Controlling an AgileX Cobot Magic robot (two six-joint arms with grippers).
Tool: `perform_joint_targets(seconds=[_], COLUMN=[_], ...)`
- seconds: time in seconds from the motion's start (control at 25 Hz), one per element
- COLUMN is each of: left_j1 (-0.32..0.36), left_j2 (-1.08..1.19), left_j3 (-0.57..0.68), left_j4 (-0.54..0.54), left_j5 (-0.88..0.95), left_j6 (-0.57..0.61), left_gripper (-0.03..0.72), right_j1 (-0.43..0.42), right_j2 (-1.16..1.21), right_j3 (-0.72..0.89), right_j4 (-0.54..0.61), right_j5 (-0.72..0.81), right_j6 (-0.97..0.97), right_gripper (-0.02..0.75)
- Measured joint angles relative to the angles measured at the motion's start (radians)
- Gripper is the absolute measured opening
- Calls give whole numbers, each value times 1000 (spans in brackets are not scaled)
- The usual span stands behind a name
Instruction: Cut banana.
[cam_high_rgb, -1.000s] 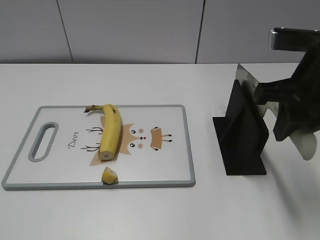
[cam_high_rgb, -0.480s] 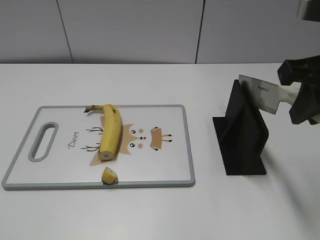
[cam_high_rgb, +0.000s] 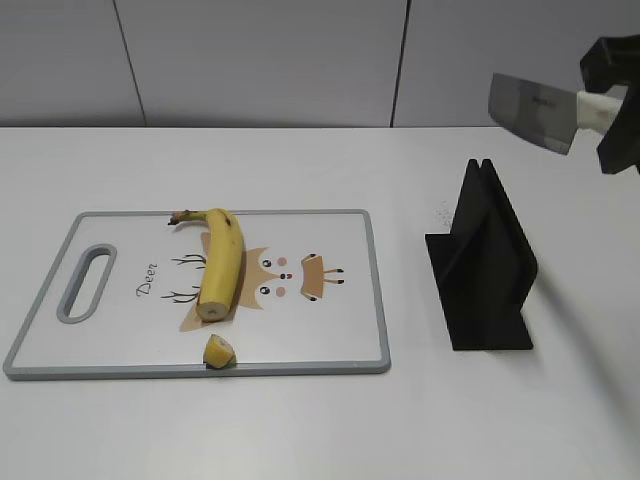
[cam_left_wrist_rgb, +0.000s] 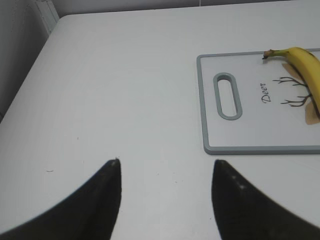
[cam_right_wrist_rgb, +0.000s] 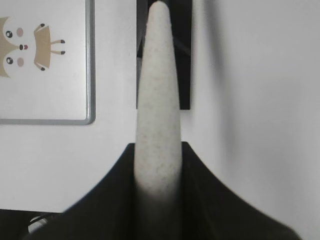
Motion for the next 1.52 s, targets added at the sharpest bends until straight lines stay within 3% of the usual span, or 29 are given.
perform_joint_targets(seconds=[0.4,0.8,1.08,1.52], left_j1=[0,0,0,0], left_j2=[3,142,330,666], left_j3=[0,-45,-99,-262], left_j4=[0,-13,-81,-273], left_j5=[-2,-100,-263,-343], left_j6=[0,9,103,417], left_gripper=[553,553,553,553], right_j1=[0,0,-31,-159], right_j2=[-2,8,72,142], right_j3=[-63,-65,-66,-72], right_j4=[-45,6,162,480], right_j5=[-4,-345,-369,-298], right_j6=[-129,-356,-643,-1180], right_gripper=[174,174,174,174])
